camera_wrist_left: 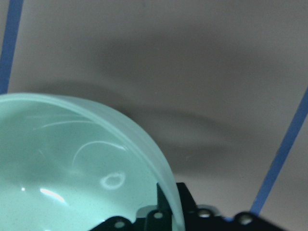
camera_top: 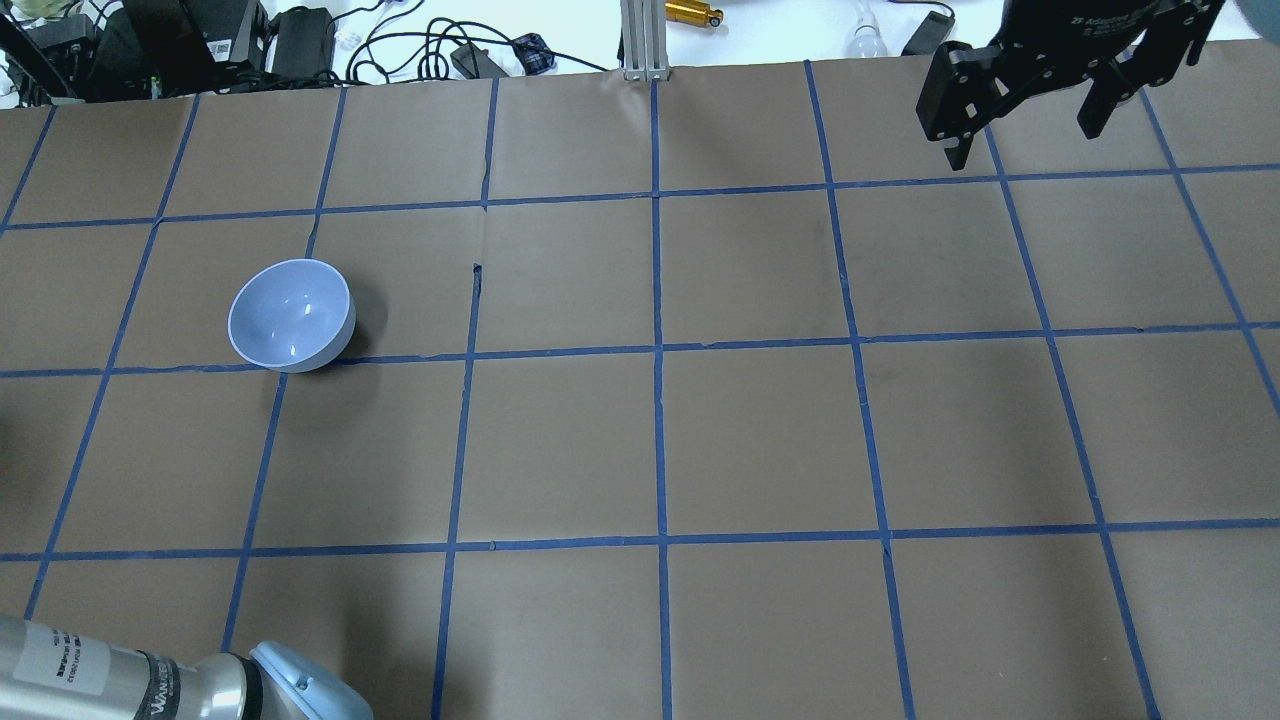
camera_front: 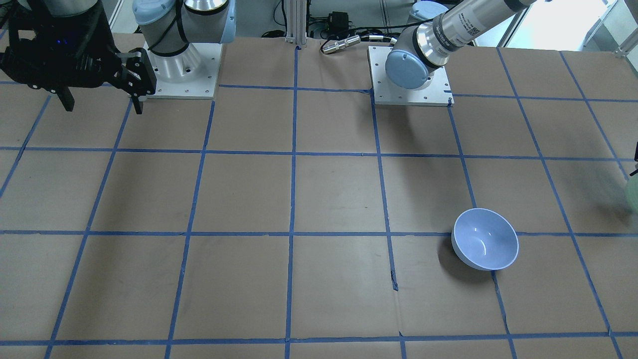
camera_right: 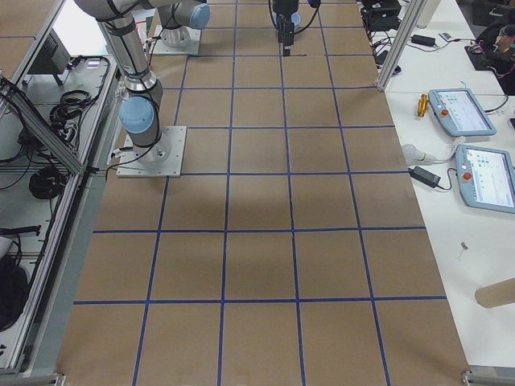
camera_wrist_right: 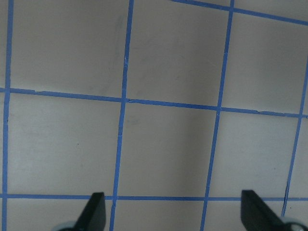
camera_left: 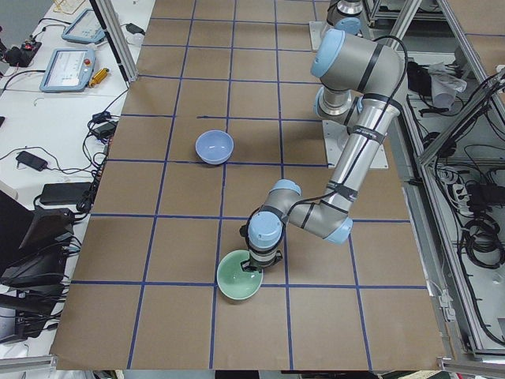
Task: Stack green bowl on blue bowl
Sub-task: 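Lift the green bowl and carry it toward the light blue bowl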
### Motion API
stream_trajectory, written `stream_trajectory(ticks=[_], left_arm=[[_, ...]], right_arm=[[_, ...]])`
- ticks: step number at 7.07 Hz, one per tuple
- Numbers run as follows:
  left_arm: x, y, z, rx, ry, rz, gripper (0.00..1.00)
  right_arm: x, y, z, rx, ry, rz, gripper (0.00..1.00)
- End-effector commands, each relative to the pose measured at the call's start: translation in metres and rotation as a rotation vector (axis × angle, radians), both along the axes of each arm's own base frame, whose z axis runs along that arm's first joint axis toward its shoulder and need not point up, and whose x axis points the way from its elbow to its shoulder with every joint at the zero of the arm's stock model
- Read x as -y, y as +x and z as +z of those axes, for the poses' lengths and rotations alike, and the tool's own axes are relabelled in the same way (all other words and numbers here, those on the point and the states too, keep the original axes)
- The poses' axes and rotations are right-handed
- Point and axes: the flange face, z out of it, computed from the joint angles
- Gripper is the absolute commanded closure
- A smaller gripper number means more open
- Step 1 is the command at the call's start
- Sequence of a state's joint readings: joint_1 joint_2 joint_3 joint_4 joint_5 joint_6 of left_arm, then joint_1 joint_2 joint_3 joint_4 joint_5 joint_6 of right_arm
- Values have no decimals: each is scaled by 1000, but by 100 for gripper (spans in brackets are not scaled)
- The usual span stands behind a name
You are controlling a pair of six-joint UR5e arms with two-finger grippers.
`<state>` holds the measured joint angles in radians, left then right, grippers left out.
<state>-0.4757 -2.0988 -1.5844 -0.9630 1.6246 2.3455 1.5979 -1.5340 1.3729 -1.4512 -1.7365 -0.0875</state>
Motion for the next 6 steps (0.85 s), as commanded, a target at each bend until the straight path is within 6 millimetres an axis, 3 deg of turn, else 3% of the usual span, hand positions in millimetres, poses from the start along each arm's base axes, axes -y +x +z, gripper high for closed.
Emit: stream_trajectory(ticks=[1,3,5,6], left_arm=[[25,-38,32,-19,9,-3,100],[54,-87,81,7,0,5,100],[106,-181,138,71,-59,-71,100],[128,-235,155,85,-88,-82,100]], right_arm=[[0,0,0,0,0,0,0],[0,-1,0,0,0,-1,0],[0,0,0,0,0,0,0],[0,-1,0,0,0,-1,0]])
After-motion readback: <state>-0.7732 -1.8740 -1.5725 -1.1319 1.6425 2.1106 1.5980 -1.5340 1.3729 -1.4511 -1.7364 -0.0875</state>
